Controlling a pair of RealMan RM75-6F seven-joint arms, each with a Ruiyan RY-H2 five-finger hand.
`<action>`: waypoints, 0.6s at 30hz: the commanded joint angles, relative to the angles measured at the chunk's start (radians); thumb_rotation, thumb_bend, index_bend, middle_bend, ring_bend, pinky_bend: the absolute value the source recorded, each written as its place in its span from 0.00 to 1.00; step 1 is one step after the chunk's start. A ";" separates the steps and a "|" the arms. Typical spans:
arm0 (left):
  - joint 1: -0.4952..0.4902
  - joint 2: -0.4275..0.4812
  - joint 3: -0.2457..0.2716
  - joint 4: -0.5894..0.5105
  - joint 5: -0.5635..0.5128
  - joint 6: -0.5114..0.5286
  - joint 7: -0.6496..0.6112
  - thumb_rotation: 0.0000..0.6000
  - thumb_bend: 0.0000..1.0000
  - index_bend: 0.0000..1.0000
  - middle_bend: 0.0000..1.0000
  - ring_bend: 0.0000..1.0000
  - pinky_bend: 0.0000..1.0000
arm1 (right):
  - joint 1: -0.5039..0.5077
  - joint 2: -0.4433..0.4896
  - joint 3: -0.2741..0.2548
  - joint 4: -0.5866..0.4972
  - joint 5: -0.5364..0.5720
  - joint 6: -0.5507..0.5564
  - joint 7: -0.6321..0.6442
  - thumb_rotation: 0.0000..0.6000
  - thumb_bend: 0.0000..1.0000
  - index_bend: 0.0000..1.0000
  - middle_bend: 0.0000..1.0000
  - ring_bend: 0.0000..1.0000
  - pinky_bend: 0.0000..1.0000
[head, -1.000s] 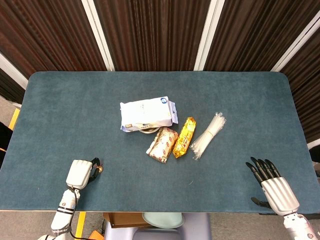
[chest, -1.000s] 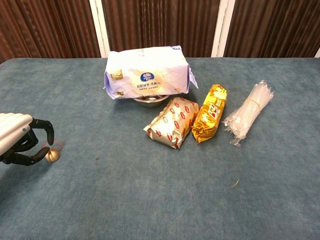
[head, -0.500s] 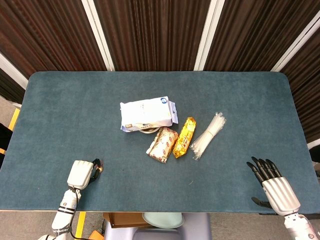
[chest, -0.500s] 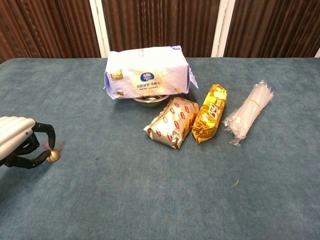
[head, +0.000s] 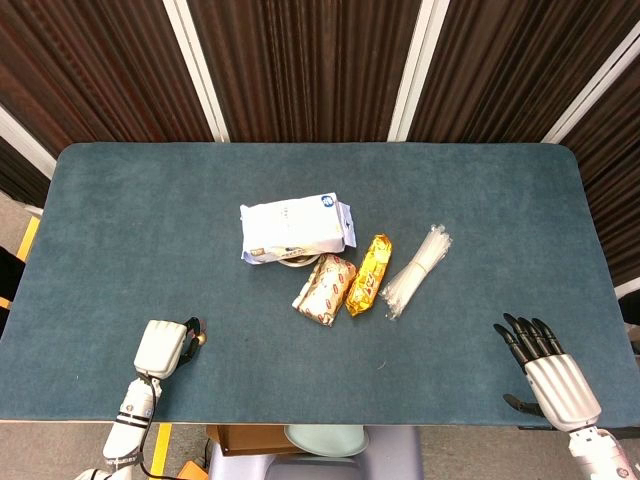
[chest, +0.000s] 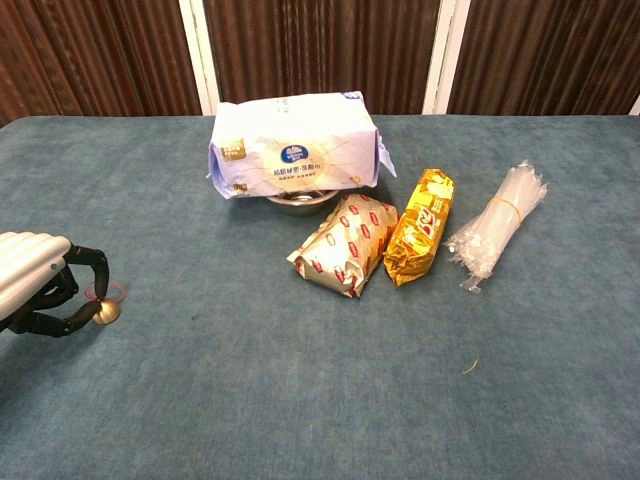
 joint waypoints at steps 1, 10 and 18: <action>-0.001 -0.001 0.001 0.002 -0.002 0.000 -0.002 1.00 0.44 0.61 1.00 1.00 1.00 | 0.000 0.000 0.000 0.000 0.000 0.000 -0.001 1.00 0.21 0.00 0.00 0.00 0.00; -0.005 -0.003 0.006 0.012 -0.003 0.008 -0.004 1.00 0.45 0.66 1.00 1.00 1.00 | 0.000 -0.002 -0.001 0.001 0.001 -0.001 -0.006 1.00 0.21 0.00 0.00 0.00 0.00; -0.008 -0.006 0.010 0.022 0.000 0.017 -0.011 1.00 0.45 0.70 1.00 1.00 1.00 | 0.000 -0.002 -0.001 0.001 0.002 0.000 -0.007 1.00 0.21 0.00 0.00 0.00 0.00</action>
